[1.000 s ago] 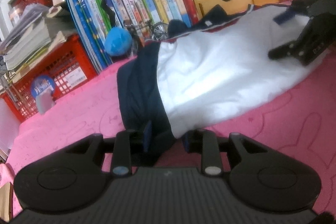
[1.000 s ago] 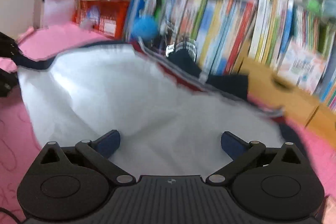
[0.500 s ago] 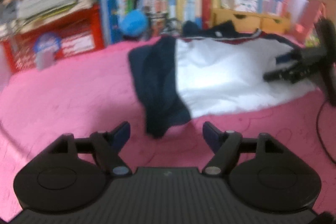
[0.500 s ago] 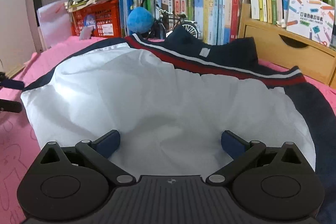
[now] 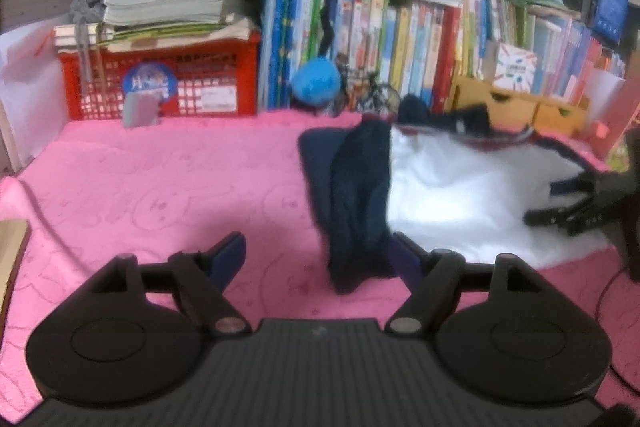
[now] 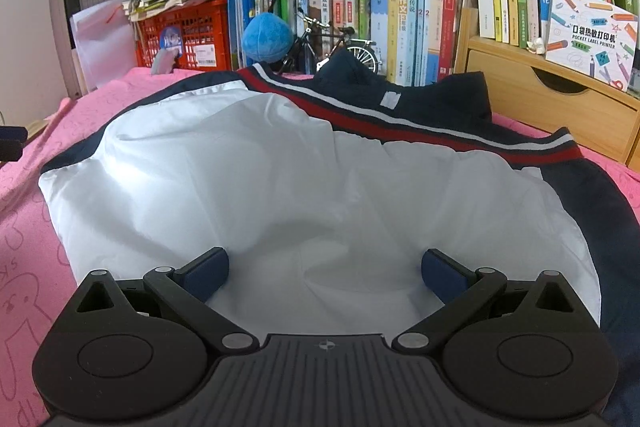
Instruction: Fold clothes
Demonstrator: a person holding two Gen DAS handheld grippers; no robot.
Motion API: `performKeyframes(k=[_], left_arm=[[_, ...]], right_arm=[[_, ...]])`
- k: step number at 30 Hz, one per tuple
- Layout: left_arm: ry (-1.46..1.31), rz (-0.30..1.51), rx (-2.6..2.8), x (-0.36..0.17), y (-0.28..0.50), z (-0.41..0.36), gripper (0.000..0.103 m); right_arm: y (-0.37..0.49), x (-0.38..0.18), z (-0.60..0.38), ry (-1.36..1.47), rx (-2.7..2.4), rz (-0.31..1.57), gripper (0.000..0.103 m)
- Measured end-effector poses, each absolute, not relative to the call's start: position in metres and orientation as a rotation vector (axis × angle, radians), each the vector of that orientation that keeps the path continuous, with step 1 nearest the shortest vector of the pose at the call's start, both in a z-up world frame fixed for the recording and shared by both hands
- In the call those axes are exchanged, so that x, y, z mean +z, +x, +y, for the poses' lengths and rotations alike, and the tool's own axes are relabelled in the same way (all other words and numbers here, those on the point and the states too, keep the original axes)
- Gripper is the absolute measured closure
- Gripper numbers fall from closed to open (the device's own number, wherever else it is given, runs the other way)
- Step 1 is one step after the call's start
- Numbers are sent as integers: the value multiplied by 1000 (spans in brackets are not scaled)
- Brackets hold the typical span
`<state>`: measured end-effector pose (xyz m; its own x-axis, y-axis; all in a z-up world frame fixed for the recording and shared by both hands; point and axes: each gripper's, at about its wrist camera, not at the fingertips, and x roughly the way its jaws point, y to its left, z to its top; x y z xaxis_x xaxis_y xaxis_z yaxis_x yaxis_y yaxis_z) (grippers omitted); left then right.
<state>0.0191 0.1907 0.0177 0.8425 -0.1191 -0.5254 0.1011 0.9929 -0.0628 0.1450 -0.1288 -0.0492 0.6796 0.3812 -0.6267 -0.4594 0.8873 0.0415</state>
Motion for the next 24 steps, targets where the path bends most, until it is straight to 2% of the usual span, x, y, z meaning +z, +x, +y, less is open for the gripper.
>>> performKeyframes(k=[24], left_arm=[[-64,452,-251,31,62,120,19]], right_arm=[[143,-49,-129,-123,473,674,0]])
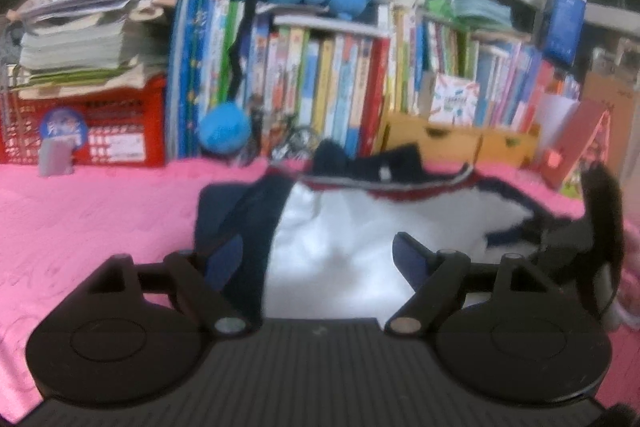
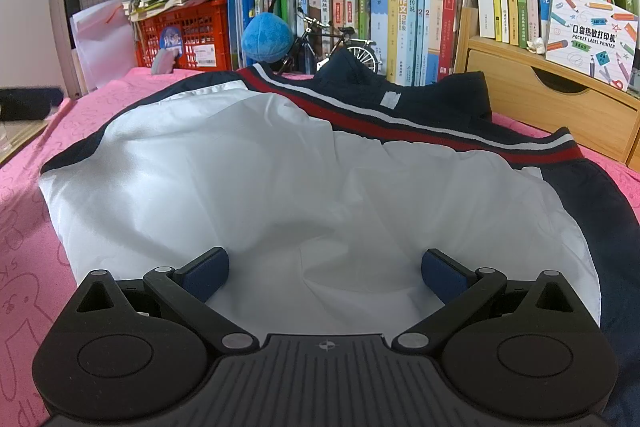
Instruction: Fold clothes
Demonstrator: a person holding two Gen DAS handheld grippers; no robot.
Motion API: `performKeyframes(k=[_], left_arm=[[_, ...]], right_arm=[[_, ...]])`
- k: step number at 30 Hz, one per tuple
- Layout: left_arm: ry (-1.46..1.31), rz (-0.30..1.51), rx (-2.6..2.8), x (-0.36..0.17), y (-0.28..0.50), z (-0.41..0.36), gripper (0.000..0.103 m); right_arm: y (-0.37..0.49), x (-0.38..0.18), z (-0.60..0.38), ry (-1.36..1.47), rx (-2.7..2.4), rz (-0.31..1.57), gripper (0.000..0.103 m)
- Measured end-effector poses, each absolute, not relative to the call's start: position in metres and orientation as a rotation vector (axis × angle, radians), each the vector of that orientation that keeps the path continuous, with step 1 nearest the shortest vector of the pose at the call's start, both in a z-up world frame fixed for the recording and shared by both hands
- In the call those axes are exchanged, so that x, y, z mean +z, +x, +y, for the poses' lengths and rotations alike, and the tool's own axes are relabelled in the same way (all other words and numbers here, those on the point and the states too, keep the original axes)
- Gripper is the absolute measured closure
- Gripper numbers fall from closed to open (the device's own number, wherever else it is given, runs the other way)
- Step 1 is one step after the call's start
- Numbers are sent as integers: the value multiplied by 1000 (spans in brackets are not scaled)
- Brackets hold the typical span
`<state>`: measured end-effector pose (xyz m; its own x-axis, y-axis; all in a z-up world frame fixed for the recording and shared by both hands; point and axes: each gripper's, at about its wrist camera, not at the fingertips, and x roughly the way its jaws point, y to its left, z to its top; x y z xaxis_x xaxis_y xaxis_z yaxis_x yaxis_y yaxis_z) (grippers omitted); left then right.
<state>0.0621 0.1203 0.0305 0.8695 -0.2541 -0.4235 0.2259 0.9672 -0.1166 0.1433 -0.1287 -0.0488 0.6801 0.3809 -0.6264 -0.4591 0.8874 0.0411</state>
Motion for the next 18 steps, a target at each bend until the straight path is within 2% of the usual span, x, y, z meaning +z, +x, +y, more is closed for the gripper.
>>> performKeyframes(k=[7,18], left_arm=[[-26,499,-202,15,84,103,18],[-9,605,-31,-22,90,138,17]], right_arm=[[143,-49,-129,-123,473,674,0],[143,-49,-129,-125,478,672,0]])
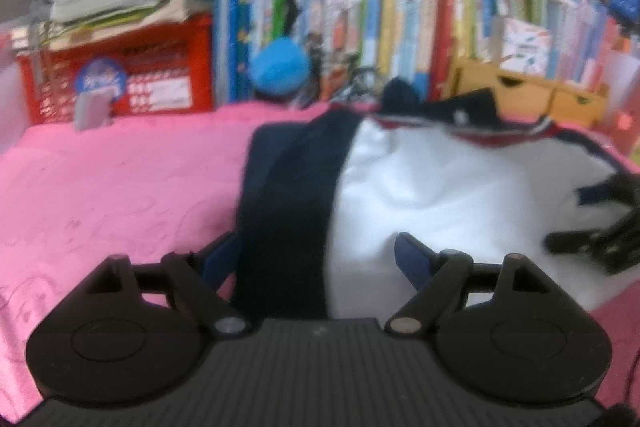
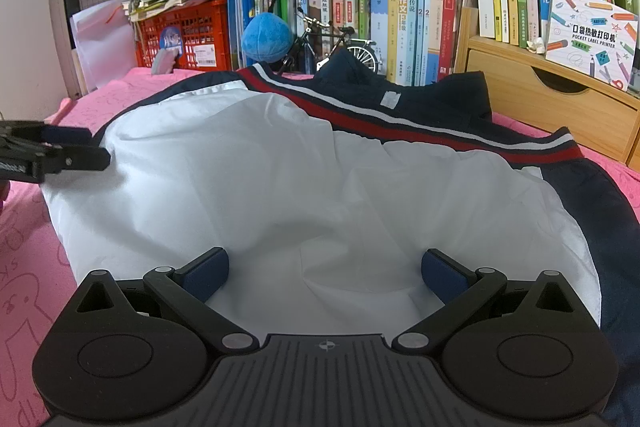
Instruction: Fold clothes
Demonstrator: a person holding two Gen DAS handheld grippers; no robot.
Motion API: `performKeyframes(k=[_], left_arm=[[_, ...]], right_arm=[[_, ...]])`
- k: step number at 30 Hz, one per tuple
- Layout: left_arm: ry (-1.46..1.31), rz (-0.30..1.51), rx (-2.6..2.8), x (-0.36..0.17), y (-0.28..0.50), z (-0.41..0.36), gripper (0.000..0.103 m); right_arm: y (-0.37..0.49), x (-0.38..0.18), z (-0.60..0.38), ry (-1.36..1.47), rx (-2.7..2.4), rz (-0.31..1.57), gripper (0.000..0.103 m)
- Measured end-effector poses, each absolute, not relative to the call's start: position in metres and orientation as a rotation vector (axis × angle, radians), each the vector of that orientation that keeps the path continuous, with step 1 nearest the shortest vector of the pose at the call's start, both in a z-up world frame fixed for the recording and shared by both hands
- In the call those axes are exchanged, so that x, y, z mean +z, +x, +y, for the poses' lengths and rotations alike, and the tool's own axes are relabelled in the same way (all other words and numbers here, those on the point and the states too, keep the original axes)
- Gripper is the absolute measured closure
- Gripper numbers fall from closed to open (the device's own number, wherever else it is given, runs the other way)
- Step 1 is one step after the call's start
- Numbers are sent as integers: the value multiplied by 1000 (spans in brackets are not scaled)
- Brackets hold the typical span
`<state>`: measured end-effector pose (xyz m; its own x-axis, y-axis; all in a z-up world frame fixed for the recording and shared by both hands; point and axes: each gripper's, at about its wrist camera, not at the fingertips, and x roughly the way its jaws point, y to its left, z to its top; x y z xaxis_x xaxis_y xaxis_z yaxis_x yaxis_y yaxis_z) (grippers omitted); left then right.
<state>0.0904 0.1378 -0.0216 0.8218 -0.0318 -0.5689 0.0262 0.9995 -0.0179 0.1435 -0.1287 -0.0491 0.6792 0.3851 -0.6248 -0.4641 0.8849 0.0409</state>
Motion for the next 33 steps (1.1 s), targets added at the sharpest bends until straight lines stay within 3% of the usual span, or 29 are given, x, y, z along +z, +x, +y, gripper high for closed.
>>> performKeyframes(k=[8,17,23,27,33], left_arm=[[-59,608,162,-13,86,177,13],[-78,444,-45,28,59,137,14],[15,529,-119,-7,80,91,16],[36,626,-62,-27,96,89,18],[112,630,-33,-32,92,97,17]], right_arm=[[143,-49,-129,-125,478,672,0],[143,-49,-128,-125,479,673,0],[143,-49,-128,-124,475,675,0],[138,-49,-128,-126,449,674,0],[110,-44,-146,-234,378,603,0]])
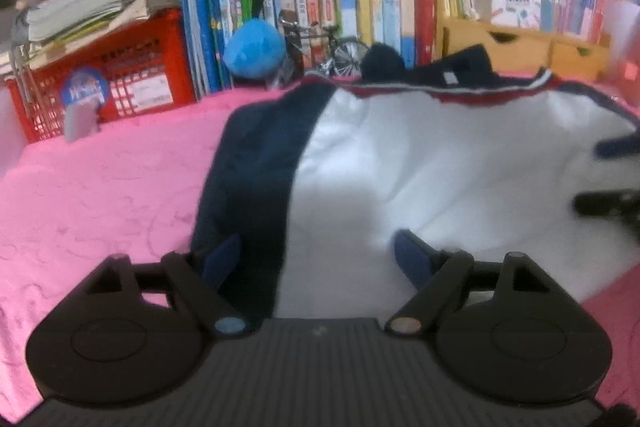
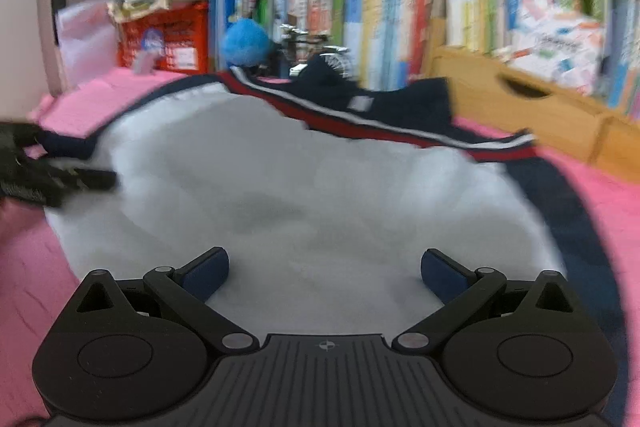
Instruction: Fold clothes
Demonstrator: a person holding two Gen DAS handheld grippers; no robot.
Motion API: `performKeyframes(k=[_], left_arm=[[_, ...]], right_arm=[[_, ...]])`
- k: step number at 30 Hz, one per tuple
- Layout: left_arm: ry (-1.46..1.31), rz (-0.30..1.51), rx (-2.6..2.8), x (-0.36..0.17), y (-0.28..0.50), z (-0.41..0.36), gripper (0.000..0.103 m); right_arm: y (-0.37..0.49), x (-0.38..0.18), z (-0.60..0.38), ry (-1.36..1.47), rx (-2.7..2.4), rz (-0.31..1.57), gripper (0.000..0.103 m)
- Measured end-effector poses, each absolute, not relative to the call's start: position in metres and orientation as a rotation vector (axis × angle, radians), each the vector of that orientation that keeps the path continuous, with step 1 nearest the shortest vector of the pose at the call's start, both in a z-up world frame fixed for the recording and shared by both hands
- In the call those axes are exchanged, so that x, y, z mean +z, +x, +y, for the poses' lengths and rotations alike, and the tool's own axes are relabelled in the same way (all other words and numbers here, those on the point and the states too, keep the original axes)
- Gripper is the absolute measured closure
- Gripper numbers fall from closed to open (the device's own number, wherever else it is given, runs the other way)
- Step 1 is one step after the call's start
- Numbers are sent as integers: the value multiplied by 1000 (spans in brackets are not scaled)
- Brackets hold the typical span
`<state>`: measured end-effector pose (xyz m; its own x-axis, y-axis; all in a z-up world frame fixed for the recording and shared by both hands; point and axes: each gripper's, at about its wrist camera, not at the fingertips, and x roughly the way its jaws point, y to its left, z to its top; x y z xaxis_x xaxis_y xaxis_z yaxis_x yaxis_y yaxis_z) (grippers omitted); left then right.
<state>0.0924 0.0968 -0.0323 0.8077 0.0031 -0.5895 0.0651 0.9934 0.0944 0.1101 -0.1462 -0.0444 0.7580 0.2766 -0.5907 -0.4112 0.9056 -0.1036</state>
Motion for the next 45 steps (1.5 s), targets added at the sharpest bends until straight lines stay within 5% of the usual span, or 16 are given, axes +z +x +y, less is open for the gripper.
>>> performKeyframes(k=[4,9,12,19,45], left_arm=[[146,621,23,-33,90,109,14],[32,643,132,-27,83,150,13],[8,599,156,-7,67,153,31],[51,517,-85,38,83,83,32],[72,659,-125,-25,90,46,26]], right_arm=[[95,-45,-180,-330,193,576,0],[94,-37,-251,-80,30,671,0],[84,-29,-260,0,13,644,1],[79,-8,-205,-48,165,533,0],[30,-30,-188,-166,206,605,0]])
